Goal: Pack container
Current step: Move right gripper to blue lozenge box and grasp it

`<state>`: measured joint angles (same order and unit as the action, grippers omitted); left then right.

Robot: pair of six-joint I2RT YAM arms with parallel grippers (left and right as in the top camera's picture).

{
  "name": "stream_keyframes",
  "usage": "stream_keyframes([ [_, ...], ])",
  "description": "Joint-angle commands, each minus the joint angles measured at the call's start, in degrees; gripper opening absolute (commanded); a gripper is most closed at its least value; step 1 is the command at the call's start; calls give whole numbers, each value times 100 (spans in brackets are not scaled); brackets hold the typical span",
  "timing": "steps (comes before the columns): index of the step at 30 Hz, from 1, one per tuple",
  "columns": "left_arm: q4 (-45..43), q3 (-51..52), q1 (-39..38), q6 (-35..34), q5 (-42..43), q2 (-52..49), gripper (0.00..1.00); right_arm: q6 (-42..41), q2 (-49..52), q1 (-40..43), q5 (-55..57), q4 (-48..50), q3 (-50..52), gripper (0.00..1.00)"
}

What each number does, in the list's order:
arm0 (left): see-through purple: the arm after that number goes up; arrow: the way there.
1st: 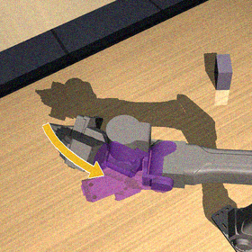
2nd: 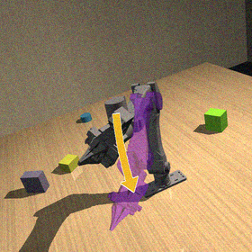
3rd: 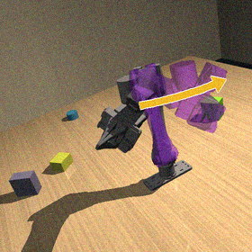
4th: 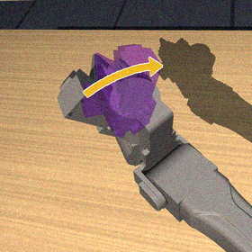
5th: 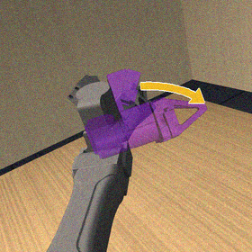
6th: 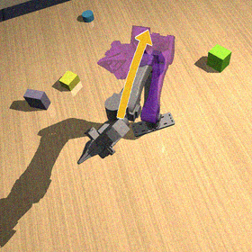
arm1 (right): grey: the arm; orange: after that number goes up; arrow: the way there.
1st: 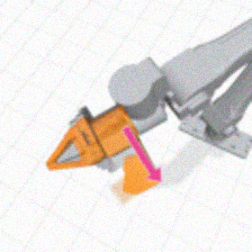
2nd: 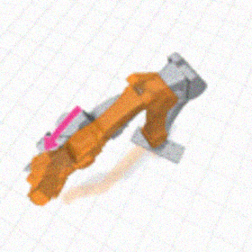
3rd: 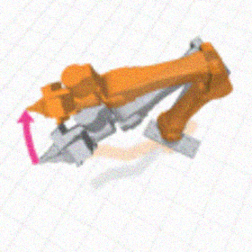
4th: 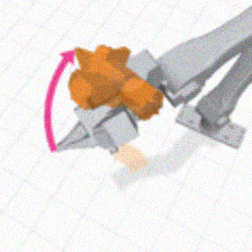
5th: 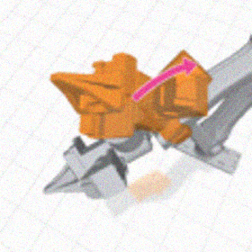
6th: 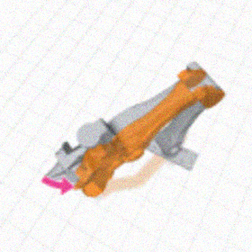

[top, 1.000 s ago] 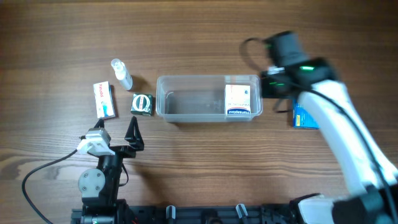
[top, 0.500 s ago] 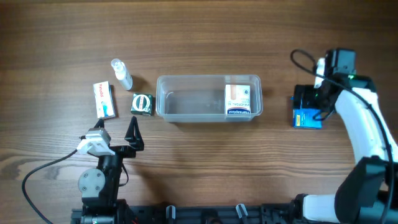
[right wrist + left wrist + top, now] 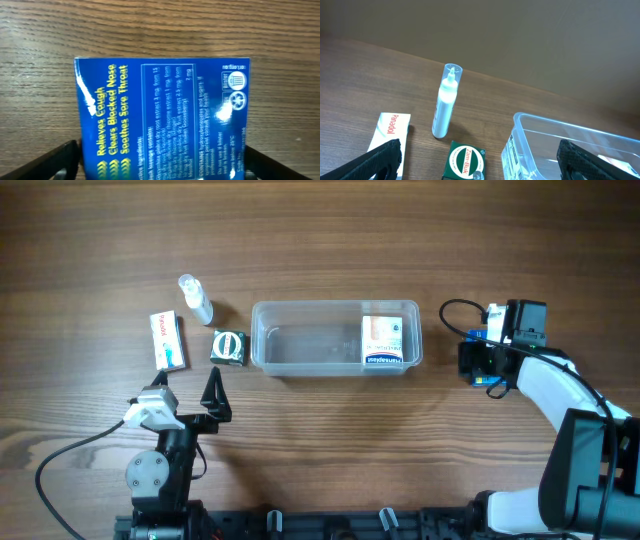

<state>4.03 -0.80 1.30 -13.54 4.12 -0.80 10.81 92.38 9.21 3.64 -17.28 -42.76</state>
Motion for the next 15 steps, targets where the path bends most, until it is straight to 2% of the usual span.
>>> stream_keyframes([
  [1,4,46,37,133,-76,37,100,-638,101,24,-356,2,17,89],
  [3,4,46,37,133,-76,37,100,-1093,101,24,-527,-39,-4,83],
  [5,4,46,37,133,-76,37,100,-1119,101,24,-520,-63,-4,82],
  [10,4,46,37,133,-76,37,100,-1300,4,24,-503,-308,-275,60],
  [13,4,46,37,133,-76,37,100,-1703,-284,17,-509,-863,-765,59],
  [15,4,46,37,133,-76,37,100,-1703,-498,-74,-505,-1224,-1080,55],
])
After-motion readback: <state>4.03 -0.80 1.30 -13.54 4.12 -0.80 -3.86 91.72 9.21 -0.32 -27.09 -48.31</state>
